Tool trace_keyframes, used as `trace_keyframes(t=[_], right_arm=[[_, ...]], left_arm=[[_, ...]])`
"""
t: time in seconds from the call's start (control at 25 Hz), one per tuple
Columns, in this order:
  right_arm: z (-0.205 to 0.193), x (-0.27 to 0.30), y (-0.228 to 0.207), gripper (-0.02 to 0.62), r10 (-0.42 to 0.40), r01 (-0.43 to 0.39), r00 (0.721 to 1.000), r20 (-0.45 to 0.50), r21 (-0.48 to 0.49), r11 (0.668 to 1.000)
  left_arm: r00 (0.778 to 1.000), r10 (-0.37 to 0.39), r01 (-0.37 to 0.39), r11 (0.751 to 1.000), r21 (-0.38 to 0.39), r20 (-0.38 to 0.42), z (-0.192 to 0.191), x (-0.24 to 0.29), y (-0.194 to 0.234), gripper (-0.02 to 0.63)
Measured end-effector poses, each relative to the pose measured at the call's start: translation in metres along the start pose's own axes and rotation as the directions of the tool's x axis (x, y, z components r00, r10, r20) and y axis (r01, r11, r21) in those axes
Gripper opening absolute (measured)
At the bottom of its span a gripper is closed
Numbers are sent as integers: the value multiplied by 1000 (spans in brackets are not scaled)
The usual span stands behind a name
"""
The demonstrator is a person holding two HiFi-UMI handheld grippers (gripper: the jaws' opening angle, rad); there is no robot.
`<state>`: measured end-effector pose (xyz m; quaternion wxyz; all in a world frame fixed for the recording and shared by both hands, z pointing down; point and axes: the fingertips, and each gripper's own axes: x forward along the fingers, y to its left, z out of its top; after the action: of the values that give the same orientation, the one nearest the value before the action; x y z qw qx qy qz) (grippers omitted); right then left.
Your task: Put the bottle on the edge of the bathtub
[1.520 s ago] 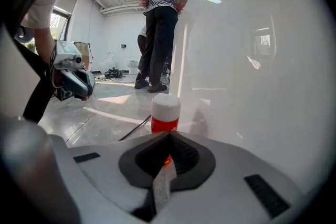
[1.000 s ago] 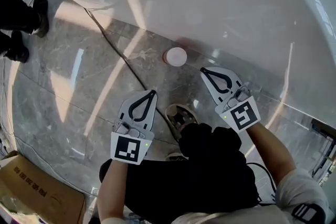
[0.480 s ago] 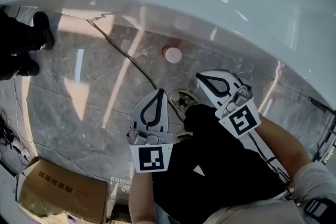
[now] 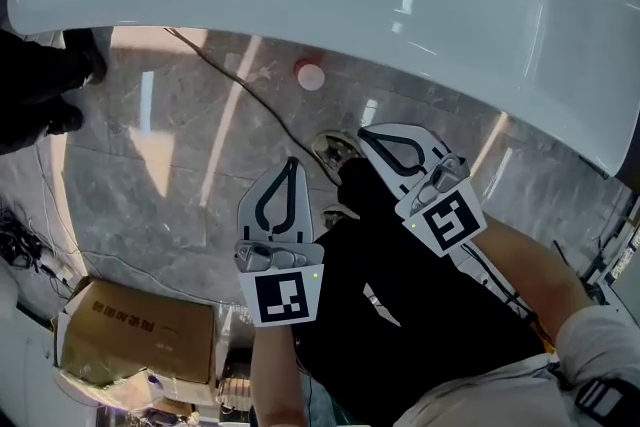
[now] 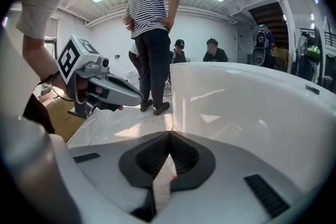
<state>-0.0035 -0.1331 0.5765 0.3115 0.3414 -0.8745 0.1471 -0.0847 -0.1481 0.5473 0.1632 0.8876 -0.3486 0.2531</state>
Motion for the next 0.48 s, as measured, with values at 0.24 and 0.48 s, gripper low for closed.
trace_keyframes(t=[0.24, 0.48], right_arm=[[42, -37, 3, 6, -26, 25, 1000, 7, 56, 998], [87, -78, -4, 6, -130, 123, 989, 71, 103, 987]], left_arm=[[1000, -21, 21, 1000, -21, 21, 50, -23, -12, 11], [999, 24, -23, 999, -40, 39, 87, -45, -14, 11]])
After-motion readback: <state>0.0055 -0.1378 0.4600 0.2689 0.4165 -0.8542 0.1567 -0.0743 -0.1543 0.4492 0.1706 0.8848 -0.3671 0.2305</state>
